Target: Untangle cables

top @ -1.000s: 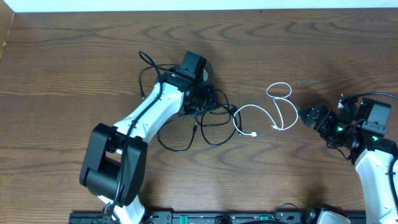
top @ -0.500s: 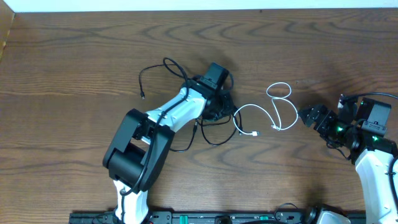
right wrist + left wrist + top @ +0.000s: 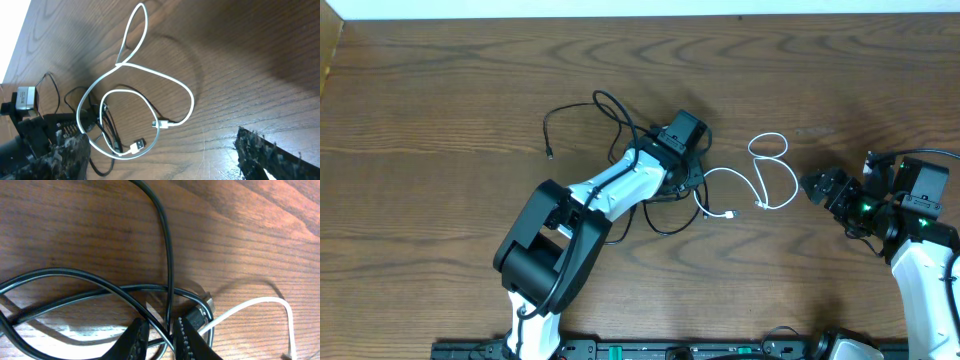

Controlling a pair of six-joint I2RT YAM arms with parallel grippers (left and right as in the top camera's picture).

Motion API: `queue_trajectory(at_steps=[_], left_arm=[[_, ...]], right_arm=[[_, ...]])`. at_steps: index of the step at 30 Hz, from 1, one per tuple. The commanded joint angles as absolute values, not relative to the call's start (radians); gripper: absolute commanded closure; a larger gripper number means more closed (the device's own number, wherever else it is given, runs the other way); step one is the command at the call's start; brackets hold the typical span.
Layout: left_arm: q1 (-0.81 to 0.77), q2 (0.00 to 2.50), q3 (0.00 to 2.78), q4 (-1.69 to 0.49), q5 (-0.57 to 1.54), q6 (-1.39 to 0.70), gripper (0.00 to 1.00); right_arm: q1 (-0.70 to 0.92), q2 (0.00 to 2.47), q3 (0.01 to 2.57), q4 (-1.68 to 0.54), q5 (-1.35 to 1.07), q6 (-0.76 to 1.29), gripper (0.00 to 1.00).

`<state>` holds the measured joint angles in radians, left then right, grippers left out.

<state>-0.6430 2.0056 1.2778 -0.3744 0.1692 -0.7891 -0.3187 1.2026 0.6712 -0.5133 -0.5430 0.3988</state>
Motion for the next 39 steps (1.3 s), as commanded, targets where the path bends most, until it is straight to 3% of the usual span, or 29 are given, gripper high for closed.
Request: queue_trajectory(at_steps=[1,11,14,19,26,31,39], left_arm=[[-0.658,2.024,1.274,-0.376,0.126,-0.800,0.78],[-0.685,2.072,1.274,-0.377,0.073,-0.851,0.78],[-0.685,2.068,1.274,-0.383,0.075,-0.847,0.92],[-0.677,2.005,1.275,-0.387,0.082,-0.795,0.93],[-0.664,1.814,1.275,-0.456,0.308,-0.646,0.93],[-0.664,1.684,1.275,-0.547,0.435,-0.558,0.93],[-0.664,1.563,1.275,-0.607,0.434,-0.490,0.93]], right_arm=[[-0.312,1.203,0.673,-0.516,-0.554,0.403,0.11],[-0.312,1.203,0.673,-0.516,-0.561,0.403,0.12],[-0.312,1.203,0.673,-0.515,-0.561,0.403,0.12],[-0.313,1.203,0.673,-0.506,-0.560,0.403,0.13],[-0.296,1.202,0.674,-0.404,-0.601,0.363,0.22],[-0.207,1.202,0.674,-0.307,-0.626,0.360,0.23],[0.029,1.203,0.674,-0.189,-0.722,0.253,0.21]])
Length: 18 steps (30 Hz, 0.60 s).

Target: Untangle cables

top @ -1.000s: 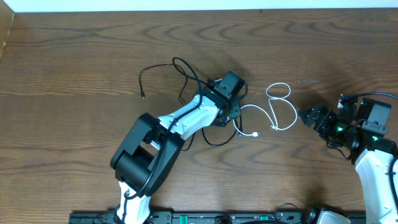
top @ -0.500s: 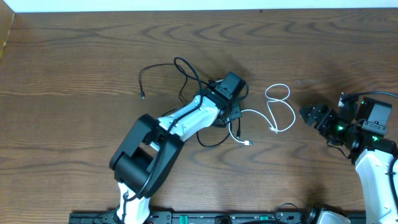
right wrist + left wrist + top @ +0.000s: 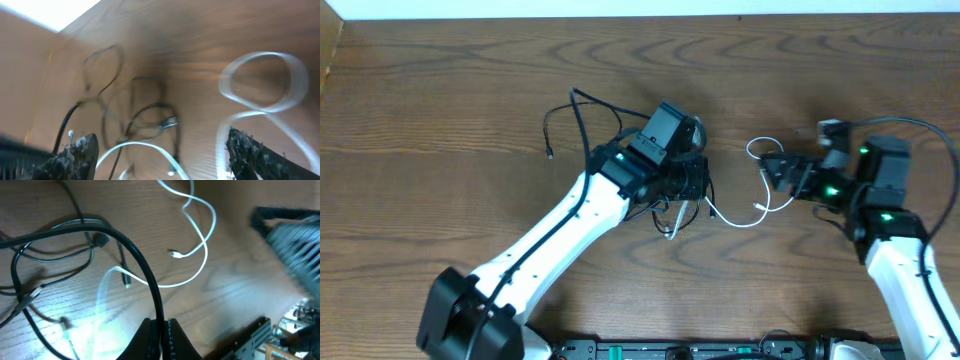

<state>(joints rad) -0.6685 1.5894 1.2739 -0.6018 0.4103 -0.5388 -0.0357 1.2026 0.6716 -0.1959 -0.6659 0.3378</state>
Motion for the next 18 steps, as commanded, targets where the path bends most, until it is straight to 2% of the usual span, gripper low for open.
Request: queue_trajectory(at_steps=[1,4,9,18], left_arm=[[-0.664,1.559,1.275,-0.609,0.434,-0.490,0.93],[-0.664,1.554,1.275,-0.622,0.434,-0.490,0.93],[-0.659,1.554,1.275,-0.648,0.434,-0.478,0.93],[-0.617,1.533,1.275,-0.655,0.434,-0.479,0.93]], right_arm=[[0.060,1.203,0.674,-0.196,-0.722,0.210,0.20],[0.126,1.203,0.674,-0.250,-0.715,0.069,0.15],[0.193,1.226,0.673,-0.311,-0.630,-0.030,0.16],[0.256,1.356,0.672,-0.305,-0.619,-0.200,0.20]])
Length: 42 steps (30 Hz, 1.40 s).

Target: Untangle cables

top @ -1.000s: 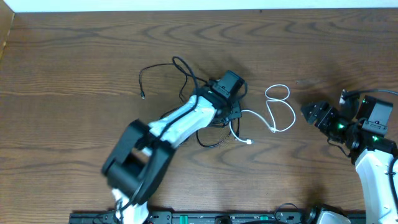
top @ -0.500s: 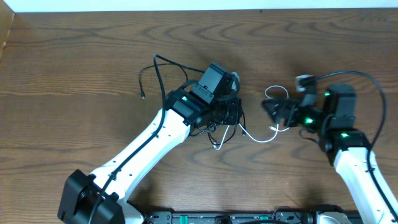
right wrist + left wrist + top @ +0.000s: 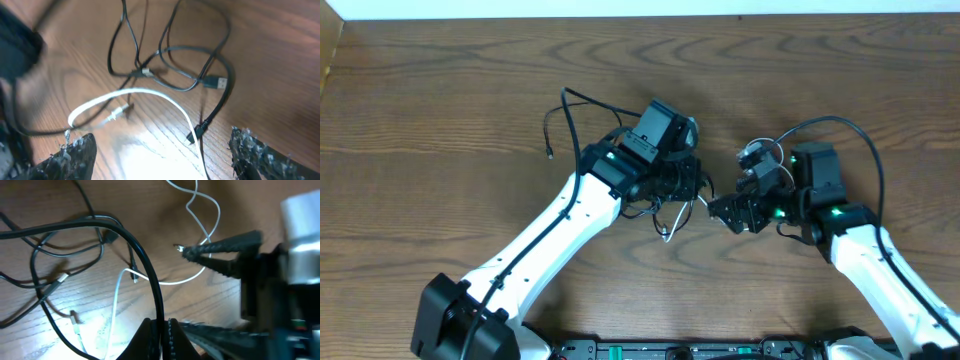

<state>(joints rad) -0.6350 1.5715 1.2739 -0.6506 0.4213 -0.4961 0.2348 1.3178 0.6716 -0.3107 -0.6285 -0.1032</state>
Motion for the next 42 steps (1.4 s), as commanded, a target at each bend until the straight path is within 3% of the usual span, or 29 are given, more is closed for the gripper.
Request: queue_trajectory(at_steps=[1,11,16,19,21,22,23,31,42], left_arm=[[-0.612,1.527,1.275,-0.654,0.435,-0.479,0.93],[-0.604,1.501,1.275,-0.654,0.436,-0.479,0.93],[-0.604,1.501,1.275,-0.654,0.462,-0.479,0.93],[-0.604,1.501,1.275,-0.655,0.463,-0.479,0.92],[-0.604,1.501,1.275,-0.659,0.459,-0.479,0.93],[-0.603,1.501,1.275,-0.663,0.456,-0.478,0.93],[-0.600,1.501,1.275,-0.672,0.449,-0.477,0.93],[-0.527,1.501,1.275,-0.847,0.266,-0.479,0.93],[-0.402,1.501,1.275,-0.919,0.239,-0.479,0.93]], right_arm=[[0.263,1.371,0.672,-0.295,-0.619,-0.200,0.20],[0.370,1.525,0.672,-0.086,-0.601,-0.199,0.20],[0.406,1.578,0.672,-0.027,-0.461,-0.159,0.27],[0.408,1.597,0.672,0.015,-0.366,-0.115,0.52],[0.407,1.597,0.672,0.039,-0.316,-0.077,0.84],[0.405,1.597,0.672,0.056,-0.295,-0.050,0.95],[0.402,1.593,0.672,0.070,-0.287,-0.033,0.99],[0.283,1.486,0.673,0.083,-0.150,0.128,0.99],[-0.104,1.245,0.673,-0.078,-0.017,0.196,0.99]])
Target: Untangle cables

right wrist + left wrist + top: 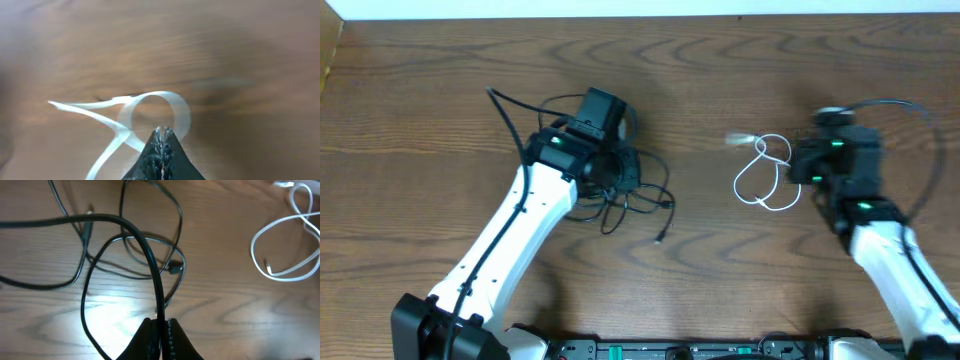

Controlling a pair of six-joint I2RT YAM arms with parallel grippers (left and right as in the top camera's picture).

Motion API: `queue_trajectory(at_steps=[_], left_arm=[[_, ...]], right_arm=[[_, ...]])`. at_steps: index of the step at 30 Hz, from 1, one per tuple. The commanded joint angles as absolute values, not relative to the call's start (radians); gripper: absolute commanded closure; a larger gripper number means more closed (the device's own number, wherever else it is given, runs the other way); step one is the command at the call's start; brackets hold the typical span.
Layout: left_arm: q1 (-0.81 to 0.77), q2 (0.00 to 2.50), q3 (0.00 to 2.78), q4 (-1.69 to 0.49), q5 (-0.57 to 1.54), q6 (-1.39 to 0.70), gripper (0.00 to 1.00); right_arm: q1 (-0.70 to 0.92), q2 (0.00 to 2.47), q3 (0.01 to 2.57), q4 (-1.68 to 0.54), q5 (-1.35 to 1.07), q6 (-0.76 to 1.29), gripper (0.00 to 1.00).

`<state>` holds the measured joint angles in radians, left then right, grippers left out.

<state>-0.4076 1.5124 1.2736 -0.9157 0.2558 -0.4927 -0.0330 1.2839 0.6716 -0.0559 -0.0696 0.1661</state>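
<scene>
A tangle of black cables lies left of centre. My left gripper is shut on its thick black cable, which arcs up from the jaws; thin black cables with a plug lie beneath on the table. The white cable sits in loops at the right, apart from the black ones, one end blurred in the air. My right gripper is at its right edge. In the right wrist view that gripper is shut, with the blurred white cable looping at its tips.
The wooden table ends at a white wall along the top. A black rail runs along the front edge. A bare strip of wood separates the two cable groups.
My right gripper was open at the tangle in the middle; now it is shut on the white cable further right. My left gripper has moved left with the black cable. The cables lie apart.
First my left gripper was low at the tangle around the thick black cable, the right one open far right. Then the left held that cable raised while the right, open, stood nearer, then at the tangle. Now white and black cables are separated.
</scene>
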Motion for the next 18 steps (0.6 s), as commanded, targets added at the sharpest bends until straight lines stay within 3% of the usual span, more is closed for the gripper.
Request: queue_trajectory(at_steps=[1,5,10,13,18], left_arm=[[-0.402,1.501,1.275,-0.919,0.239,-0.479,0.93],[-0.410,1.502,1.275,-0.919,0.238,-0.479,0.93],[-0.411,1.502,1.275,-0.918,0.238,-0.479,0.93],[-0.411,1.502,1.275,-0.918,0.238,-0.479,0.93],[-0.411,1.502,1.274,-0.919,0.238,-0.479,0.93]], right_arm=[[-0.142,1.233,0.673,-0.097,-0.019,0.199,0.99],[-0.213,1.225,0.673,-0.180,-0.211,0.222,0.99],[-0.173,1.246,0.673,-0.278,-0.507,0.231,0.80],[-0.115,1.264,0.673,-0.312,-0.522,0.258,0.71],[-0.051,1.303,0.673,-0.318,-0.425,0.414,0.70]])
